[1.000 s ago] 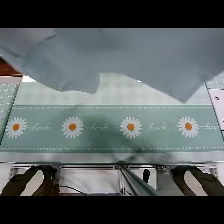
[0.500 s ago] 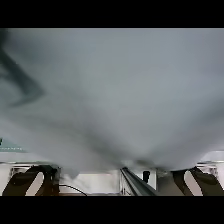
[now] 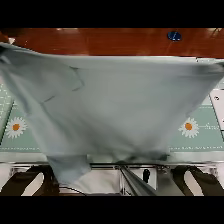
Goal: Fold the shirts.
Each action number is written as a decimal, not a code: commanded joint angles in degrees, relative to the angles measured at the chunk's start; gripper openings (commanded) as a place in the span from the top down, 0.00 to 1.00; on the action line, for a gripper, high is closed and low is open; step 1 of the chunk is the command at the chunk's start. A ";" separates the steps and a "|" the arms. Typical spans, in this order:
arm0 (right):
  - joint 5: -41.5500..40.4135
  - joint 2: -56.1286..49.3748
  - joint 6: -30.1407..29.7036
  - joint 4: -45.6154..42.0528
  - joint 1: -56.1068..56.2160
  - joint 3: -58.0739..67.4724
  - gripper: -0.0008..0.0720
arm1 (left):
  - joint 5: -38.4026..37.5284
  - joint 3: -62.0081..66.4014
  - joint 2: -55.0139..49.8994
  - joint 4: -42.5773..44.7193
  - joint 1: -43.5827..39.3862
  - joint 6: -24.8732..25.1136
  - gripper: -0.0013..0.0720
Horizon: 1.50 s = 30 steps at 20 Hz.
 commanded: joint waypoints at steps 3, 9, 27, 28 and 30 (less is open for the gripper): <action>-18.95 -16.06 -6.03 4.90 -0.02 -11.08 0.96 | 18.51 -5.05 -20.20 -2.29 -5.11 -1.88 0.96; -23.37 -44.63 -9.11 13.14 0.00 1.25 0.96 | 32.85 -0.07 -39.91 -2.29 -6.12 -9.18 0.96; 1.49 -54.86 -9.75 6.62 0.26 9.90 0.96 | -10.29 15.76 -52.83 -3.63 -0.48 3.41 0.96; 2.73 -54.86 -9.60 4.26 1.01 8.83 0.96 | -11.04 13.90 -52.83 -3.56 -0.48 3.56 0.96; 3.10 -54.86 -8.98 1.49 2.21 6.49 0.96 | -12.50 10.34 -52.98 -3.56 -0.48 4.09 0.96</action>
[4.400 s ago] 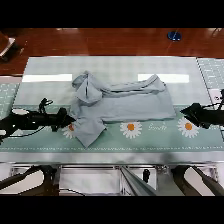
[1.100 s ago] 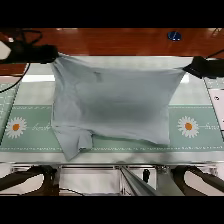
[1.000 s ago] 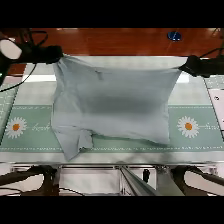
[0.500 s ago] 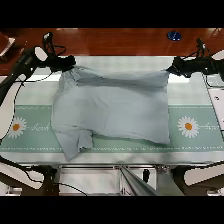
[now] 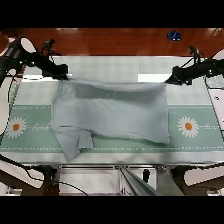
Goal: Fold the shirts.
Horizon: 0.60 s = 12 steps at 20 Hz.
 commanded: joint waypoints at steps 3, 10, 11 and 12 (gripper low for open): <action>3.87 0.20 1.70 -7.10 1.66 -4.59 0.96 | -9.27 -7.15 -0.87 0.07 0.48 3.67 0.96; 3.85 0.17 3.56 -10.25 1.73 -4.61 0.96 | -9.42 -8.11 -0.92 3.10 0.52 5.68 0.96; 3.76 0.13 3.58 -10.27 1.70 -4.61 0.96 | -9.16 -8.11 -0.90 3.54 0.55 5.66 0.96; 3.56 0.11 3.58 -10.32 1.70 -4.61 0.96 | -9.01 -8.11 -0.92 4.15 0.55 5.66 0.96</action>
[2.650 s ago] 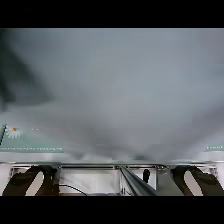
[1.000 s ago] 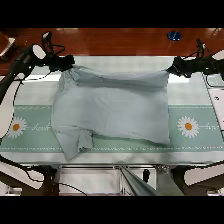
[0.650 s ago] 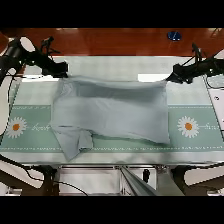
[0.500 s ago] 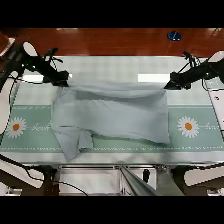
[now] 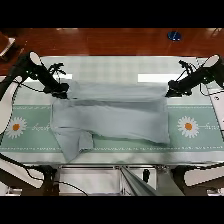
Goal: Fold the shirts.
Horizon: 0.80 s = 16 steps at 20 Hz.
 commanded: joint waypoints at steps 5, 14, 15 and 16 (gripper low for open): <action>-0.15 -0.26 2.43 -0.66 0.04 -0.11 0.40 | -0.28 -0.24 -0.04 1.40 0.02 -2.64 0.43; -7.85 20.33 1.62 -1.99 -3.02 -17.81 0.43 | 7.93 -27.89 22.77 -3.78 9.70 3.63 0.29; -10.34 24.52 1.44 -0.46 -3.85 -23.08 0.43 | 8.33 -34.03 27.67 -7.80 13.90 5.81 0.29; -12.59 28.61 0.83 0.96 -4.33 -28.24 0.43 | 6.60 -39.08 31.80 -11.47 17.77 9.22 0.29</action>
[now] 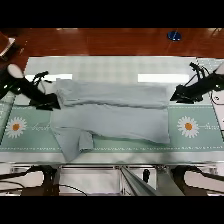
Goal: Fold the shirts.
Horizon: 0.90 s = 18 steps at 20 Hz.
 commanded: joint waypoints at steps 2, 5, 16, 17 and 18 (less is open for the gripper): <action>-12.35 16.96 -2.08 8.07 -1.77 -20.35 0.43 | 7.54 -22.43 19.91 -12.09 13.75 6.54 0.29; -12.57 20.26 -2.23 12.11 -1.62 -25.18 0.43 | 9.60 -29.51 24.50 -12.79 20.33 3.63 0.29; -9.38 20.26 -3.32 15.26 -1.49 -25.33 0.43 | 10.54 -37.33 17.18 -16.63 16.50 3.15 0.29; -9.44 20.26 -3.02 15.26 -1.49 -25.33 0.43 | 11.58 -37.33 16.22 -16.65 14.86 3.10 0.30; -9.42 20.26 -2.69 15.28 -1.49 -25.33 0.43 | 13.20 -37.33 15.28 -16.65 13.09 2.89 0.36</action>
